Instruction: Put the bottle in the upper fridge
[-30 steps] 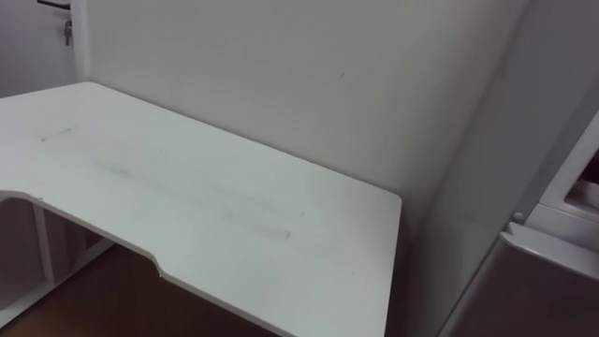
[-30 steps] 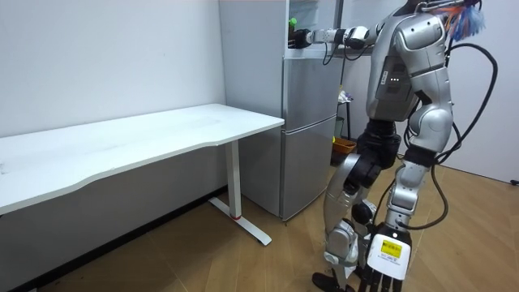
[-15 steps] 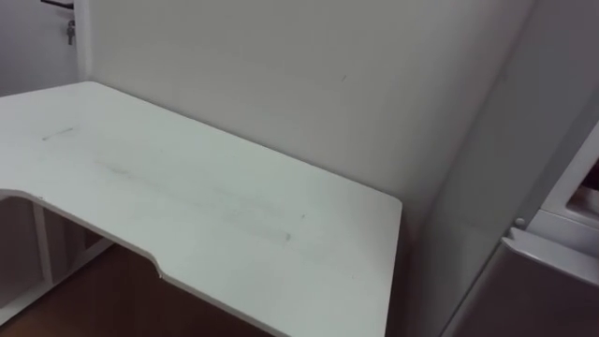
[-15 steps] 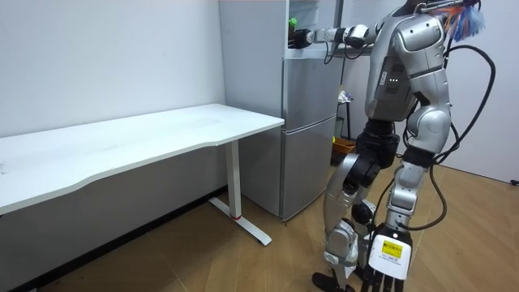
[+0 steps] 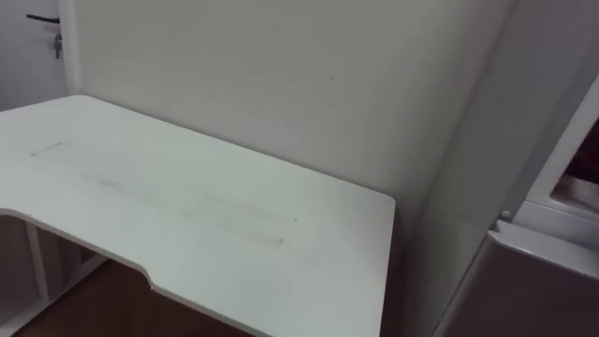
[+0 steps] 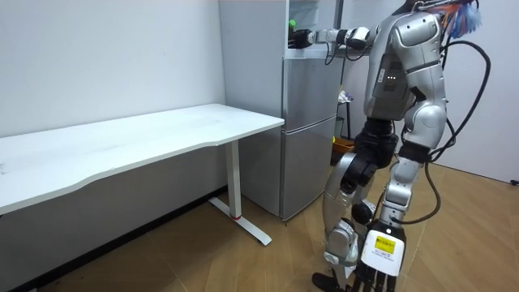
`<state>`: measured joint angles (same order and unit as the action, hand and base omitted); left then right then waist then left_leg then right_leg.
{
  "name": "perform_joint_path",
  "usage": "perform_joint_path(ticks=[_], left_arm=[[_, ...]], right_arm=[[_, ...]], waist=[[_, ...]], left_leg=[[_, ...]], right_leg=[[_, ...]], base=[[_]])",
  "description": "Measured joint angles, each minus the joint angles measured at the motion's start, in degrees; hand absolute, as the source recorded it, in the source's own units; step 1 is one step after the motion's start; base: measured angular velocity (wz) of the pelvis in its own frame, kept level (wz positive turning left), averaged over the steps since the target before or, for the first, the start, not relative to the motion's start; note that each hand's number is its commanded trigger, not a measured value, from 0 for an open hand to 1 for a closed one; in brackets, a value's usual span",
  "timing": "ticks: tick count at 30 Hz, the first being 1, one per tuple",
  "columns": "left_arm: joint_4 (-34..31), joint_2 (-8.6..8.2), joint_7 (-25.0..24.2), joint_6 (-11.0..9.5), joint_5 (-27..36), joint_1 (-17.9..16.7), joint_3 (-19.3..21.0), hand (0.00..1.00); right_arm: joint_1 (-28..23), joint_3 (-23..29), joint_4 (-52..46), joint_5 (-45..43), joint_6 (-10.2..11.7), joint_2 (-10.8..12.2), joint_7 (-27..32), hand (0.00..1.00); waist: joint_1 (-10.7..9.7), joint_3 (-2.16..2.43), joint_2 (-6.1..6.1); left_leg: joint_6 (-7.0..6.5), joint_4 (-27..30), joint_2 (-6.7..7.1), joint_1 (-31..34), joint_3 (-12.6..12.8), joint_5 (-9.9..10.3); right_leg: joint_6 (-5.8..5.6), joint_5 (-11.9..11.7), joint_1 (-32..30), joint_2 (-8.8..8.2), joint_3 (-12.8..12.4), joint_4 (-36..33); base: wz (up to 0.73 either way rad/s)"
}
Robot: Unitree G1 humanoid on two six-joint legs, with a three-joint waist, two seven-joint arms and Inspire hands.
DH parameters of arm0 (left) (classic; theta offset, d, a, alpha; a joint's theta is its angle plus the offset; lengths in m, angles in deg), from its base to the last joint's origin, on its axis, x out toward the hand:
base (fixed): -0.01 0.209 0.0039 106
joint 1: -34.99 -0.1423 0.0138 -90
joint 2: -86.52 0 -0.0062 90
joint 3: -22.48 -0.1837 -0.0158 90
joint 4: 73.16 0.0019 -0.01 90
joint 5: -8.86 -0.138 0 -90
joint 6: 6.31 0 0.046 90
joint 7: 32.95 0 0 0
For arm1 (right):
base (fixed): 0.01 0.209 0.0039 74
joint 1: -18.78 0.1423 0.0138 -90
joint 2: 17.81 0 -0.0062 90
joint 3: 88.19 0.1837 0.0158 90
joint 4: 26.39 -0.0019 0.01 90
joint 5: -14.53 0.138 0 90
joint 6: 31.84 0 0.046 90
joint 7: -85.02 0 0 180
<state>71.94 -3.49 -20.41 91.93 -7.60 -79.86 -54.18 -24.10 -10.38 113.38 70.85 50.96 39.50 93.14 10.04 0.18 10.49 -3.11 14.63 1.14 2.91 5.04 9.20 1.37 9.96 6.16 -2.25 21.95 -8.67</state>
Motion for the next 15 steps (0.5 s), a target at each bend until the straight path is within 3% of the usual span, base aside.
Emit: perform_joint_path(ticks=[7, 10, 15], left_arm=[[0.13, -1.1, 0.7, -0.32, 1.04, -0.01, 0.01, 0.0], [0.26, -1.6, 0.64, -0.52, 0.83, 0.0, 0.02, 0.0], [0.28, -2.32, 0.55, -1.06, 0.97, 0.02, -0.04, 0.0]], right_arm=[[-4.32, 0.63, -9.77, -4.89, -0.48, -0.01, -1.33, 0.0], [-6.81, 1.22, -13.48, -5.71, -0.46, -0.01, -1.27, 0.0], [-8.56, 2.33, -16.59, -6.73, -0.47, 0.0, -1.25, 0.0]], waist=[[-3.43, 0.7, 0.03], [-3.73, 0.84, -0.17], [-4.01, 0.49, -0.88]], left_leg=[[-0.01, -1.8, -0.19, -1.1, 2.37, 0.0], [0.01, -2.51, -0.26, -1.77, 3.02, 0.05], [0.04, -3.07, -0.5, -3.03, 4.3, 0.31]], right_leg=[[-0.16, 0.16, -0.26, -0.29, -0.4, 0.04], [-0.19, 0.15, 0.1, -0.34, -0.62, -0.1], [-0.25, 0.12, 0.69, -0.38, -0.7, -0.16]], base=[[-0.08], [-0.1], [-0.1]])
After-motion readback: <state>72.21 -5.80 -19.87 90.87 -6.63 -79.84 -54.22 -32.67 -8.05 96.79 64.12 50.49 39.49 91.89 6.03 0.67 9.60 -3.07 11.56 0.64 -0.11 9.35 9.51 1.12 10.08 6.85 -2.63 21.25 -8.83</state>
